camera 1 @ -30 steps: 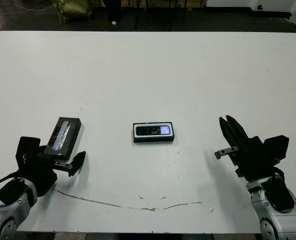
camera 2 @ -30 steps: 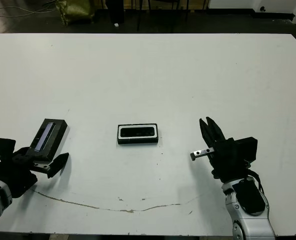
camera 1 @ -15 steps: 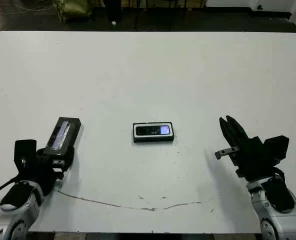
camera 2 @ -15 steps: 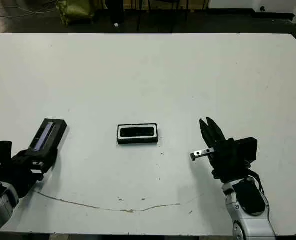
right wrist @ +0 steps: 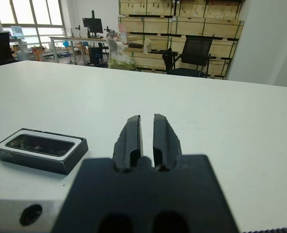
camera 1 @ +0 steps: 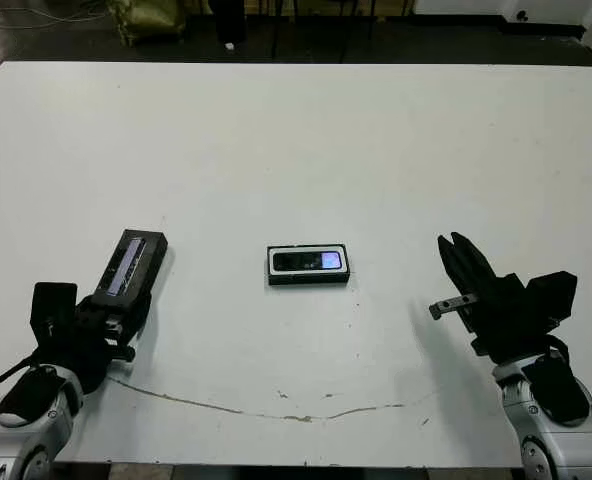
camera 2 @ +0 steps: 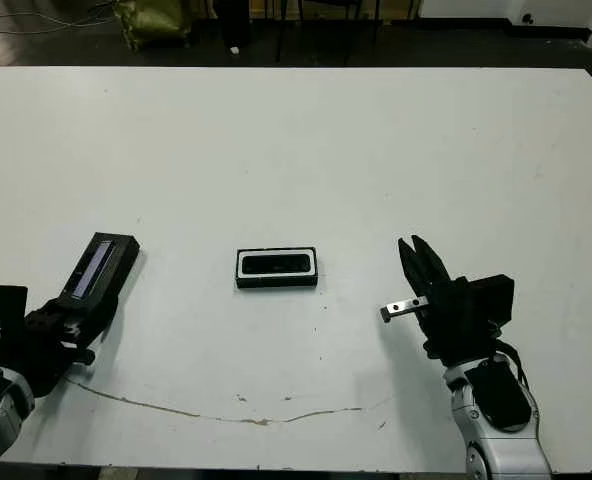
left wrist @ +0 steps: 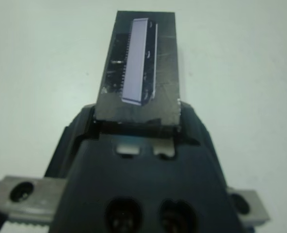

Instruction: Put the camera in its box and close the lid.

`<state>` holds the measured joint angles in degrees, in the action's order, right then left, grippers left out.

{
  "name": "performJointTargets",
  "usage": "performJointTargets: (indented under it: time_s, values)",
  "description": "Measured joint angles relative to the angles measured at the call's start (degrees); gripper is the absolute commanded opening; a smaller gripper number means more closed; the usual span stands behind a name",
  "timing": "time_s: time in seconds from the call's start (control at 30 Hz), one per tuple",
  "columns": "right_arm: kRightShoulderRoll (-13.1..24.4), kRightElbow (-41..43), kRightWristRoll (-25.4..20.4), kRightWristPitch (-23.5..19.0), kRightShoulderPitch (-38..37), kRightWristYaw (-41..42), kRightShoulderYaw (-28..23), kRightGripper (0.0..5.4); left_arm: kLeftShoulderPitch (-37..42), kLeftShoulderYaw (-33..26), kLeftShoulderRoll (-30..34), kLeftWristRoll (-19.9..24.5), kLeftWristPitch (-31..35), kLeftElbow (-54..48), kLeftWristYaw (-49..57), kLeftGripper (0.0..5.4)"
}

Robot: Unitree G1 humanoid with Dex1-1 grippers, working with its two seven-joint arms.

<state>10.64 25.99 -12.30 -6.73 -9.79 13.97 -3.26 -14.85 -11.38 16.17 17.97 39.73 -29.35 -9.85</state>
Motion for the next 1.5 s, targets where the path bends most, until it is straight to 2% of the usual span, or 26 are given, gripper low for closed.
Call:
performJointTargets:
  time_s: [0.2,0.33,0.47,0.63,0.83,1.0,1.2,1.5]
  values:
    - [0.0,-0.72,0.42,1.53,0.02,0.29,0.05,0.0,-1.11,0.16,0.28,0.0,-2.4,-1.41,-2.49,2.22]
    - [0.01,-2.13,0.52,2.92,0.05,0.97,0.05,0.0,-0.2,-0.84,3.03,0.87,-10.38,-1.87,-8.75,2.22]
    - [0.0,-2.37,0.61,3.36,0.02,0.99,0.17,0.0,3.67,-2.06,8.22,3.09,-14.7,-1.77,-16.34,2.22]
    - [-0.03,-2.43,0.95,3.37,0.04,0.9,0.39,0.0,9.54,-1.88,13.68,5.01,-15.01,-1.93,-22.15,2.22]
    - [0.01,-4.08,1.1,5.89,0.17,1.87,0.44,0.0,18.73,2.71,19.65,4.86,-16.7,2.81,-30.98,2.22]
    - [-0.01,-4.52,1.09,6.9,0.23,2.12,0.42,0.0,29.2,9.22,22.77,2.45,-18.99,11.91,-39.19,2.22]
    - [-0.09,-4.31,1.38,6.92,0.05,1.92,0.68,0.0,39.02,17.2,23.89,-2.86,-19.77,20.21,-44.33,2.22]
    - [-0.2,-4.46,1.84,7.63,-0.4,1.94,0.73,0.0,41.35,22.56,20.95,-7.67,-23.21,28.29,-45.65,2.22]
